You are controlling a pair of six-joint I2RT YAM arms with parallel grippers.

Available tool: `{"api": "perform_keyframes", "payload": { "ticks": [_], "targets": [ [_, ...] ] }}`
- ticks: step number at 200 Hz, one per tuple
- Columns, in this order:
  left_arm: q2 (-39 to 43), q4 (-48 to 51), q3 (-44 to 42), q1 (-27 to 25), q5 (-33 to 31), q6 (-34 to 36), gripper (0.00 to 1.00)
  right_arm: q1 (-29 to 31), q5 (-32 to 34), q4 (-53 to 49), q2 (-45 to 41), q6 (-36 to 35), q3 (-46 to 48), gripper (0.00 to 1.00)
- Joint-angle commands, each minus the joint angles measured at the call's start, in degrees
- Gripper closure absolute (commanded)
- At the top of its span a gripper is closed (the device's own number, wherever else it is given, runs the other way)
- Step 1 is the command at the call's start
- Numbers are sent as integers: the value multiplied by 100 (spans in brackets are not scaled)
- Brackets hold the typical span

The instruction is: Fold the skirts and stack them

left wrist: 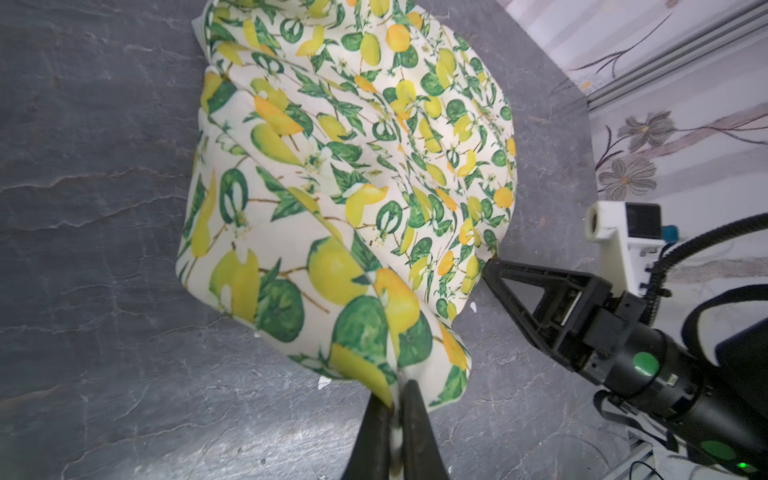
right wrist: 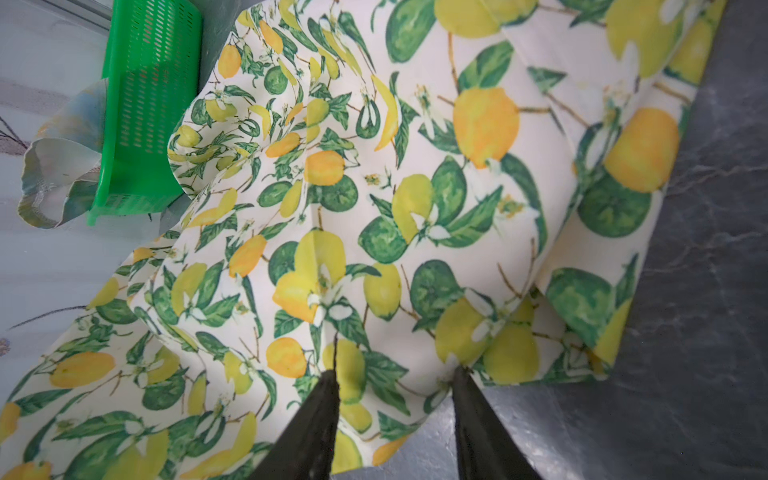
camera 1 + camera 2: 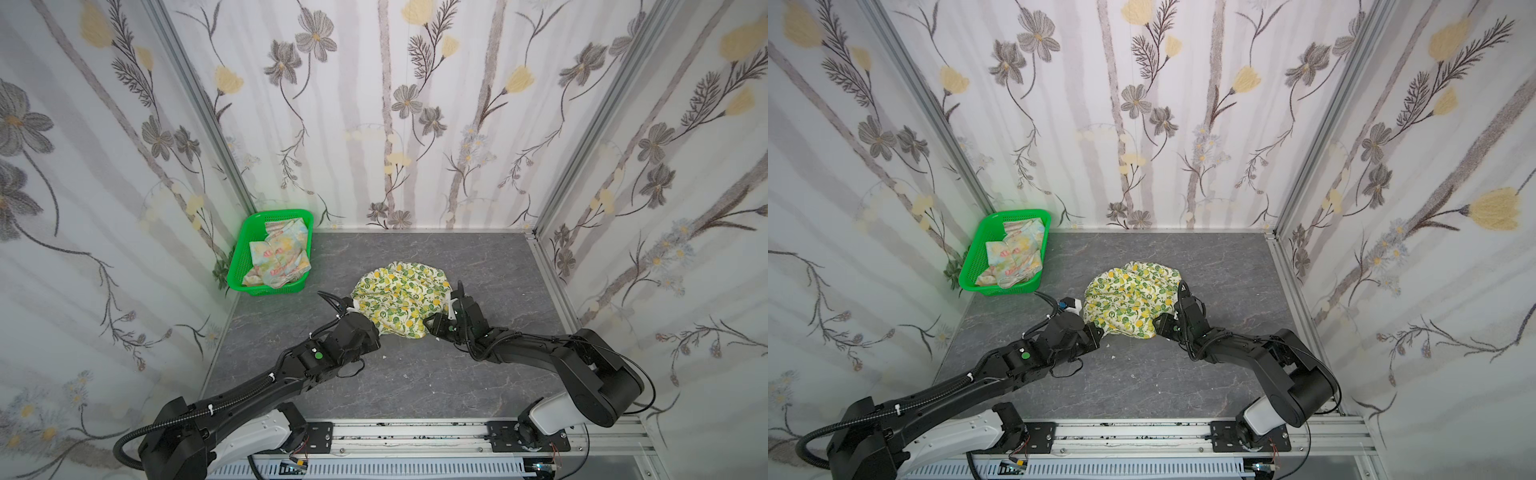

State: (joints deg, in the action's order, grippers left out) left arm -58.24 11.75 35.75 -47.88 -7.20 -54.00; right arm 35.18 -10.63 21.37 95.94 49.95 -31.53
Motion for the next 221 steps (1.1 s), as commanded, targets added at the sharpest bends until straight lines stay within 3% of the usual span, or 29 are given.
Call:
{"api": "perform_keyframes", "payload": {
  "ticks": [1, 38, 109, 166, 221],
  "targets": [
    [112, 95, 188, 82, -79, 55, 100, 17, -148, 405, 6, 152, 46, 53],
    [366, 278, 325, 260, -132, 150, 100, -34, 54, 187, -79, 22, 50, 50],
    [506, 423, 183, 367, -71, 118, 100, -187, 1279, -1087, -418, -526, -411, 55],
    [480, 425, 152, 384, -74, 135, 100, 64, 1450, -1317, -78, -652, -441, 63],
    [480, 425, 117, 411, -49, 118, 100, 386, 1919, -1573, 340, -780, -712, 60]
  ]
}}
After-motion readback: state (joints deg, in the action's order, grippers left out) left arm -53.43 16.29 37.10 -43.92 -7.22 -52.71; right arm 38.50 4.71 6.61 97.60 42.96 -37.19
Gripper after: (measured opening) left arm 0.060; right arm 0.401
